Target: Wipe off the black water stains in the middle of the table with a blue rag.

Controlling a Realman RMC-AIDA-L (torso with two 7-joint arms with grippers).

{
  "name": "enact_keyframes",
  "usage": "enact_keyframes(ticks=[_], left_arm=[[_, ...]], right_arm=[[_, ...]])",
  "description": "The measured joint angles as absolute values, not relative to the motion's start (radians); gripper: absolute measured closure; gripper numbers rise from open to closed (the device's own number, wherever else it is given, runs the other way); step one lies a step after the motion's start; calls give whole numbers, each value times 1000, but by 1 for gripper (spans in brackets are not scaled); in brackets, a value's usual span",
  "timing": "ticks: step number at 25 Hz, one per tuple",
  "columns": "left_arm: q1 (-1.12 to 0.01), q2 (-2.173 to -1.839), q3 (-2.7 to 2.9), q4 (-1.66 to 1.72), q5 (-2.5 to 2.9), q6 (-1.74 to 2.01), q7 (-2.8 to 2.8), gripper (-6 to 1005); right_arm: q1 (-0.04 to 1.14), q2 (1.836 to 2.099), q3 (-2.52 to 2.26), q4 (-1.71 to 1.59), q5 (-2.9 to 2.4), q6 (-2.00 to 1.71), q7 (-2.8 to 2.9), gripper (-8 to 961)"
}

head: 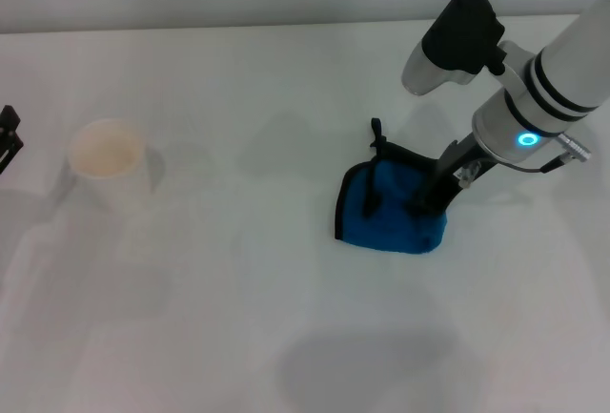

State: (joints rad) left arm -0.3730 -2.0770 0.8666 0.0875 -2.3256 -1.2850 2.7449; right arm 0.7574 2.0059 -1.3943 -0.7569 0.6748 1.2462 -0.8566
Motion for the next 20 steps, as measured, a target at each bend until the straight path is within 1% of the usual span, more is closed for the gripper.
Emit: enact_keyframes(ticks=[10,15,18,20], left_arm=[[-373,-2077,867,87,-2332,-1284,2746,124],[-373,-2077,867,87,-2332,-1284,2746,124],[-372,-2077,867,87,-2332,-1284,2746,124],[-372,-2077,867,87,-2332,-1284,2746,124]], right_arm=[[748,2010,-1392,-778,674,1188,-850,848],[744,2011,-1392,-801,678,1185,-849,708],[716,2010,-1371,-853,683,1192,-851,624],[685,2012,-1333,-899,704,1184,-861,517]])
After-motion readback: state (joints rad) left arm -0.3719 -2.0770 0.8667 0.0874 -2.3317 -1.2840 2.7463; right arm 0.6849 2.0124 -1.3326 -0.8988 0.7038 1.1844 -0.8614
